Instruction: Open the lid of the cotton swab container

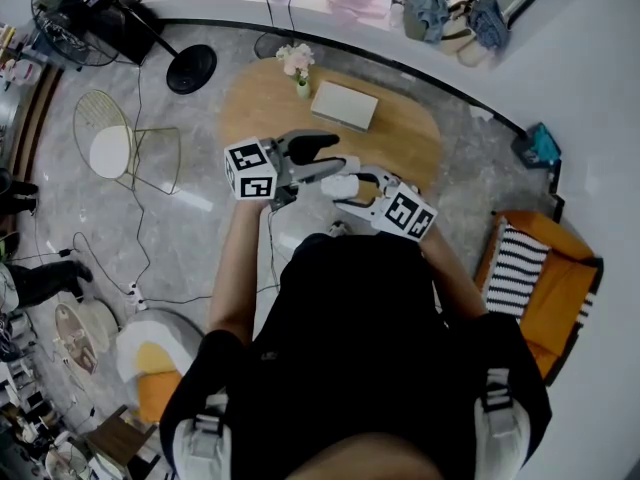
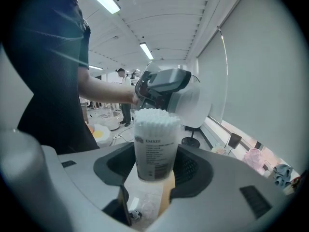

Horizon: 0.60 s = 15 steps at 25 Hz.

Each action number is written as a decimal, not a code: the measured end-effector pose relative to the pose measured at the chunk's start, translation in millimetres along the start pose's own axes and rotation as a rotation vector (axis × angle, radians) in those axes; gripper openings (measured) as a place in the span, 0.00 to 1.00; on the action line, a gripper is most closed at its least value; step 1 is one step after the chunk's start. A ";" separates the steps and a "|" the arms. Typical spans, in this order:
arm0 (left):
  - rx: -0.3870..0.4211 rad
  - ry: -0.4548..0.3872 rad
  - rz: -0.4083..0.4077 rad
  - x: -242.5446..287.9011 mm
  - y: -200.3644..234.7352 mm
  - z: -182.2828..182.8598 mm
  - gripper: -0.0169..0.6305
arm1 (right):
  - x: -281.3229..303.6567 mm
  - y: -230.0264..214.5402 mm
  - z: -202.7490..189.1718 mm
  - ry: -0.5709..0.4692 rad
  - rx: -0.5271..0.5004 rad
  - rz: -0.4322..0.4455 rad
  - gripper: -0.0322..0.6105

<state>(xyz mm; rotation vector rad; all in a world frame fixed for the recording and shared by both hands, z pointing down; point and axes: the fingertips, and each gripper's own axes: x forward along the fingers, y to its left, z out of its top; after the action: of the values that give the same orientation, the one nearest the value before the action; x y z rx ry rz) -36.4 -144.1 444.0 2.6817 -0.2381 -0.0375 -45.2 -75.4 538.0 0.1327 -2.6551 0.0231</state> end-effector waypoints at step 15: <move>-0.066 -0.010 0.088 -5.5 23.2 -23.8 0.35 | -0.7 15.1 -5.1 0.010 -0.012 0.012 0.38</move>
<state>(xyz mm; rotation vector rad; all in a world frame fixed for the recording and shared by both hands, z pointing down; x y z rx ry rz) -44.1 -153.5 475.5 2.6026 -0.3520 -0.0311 -43.7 -60.1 542.4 0.1127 -2.6461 0.0116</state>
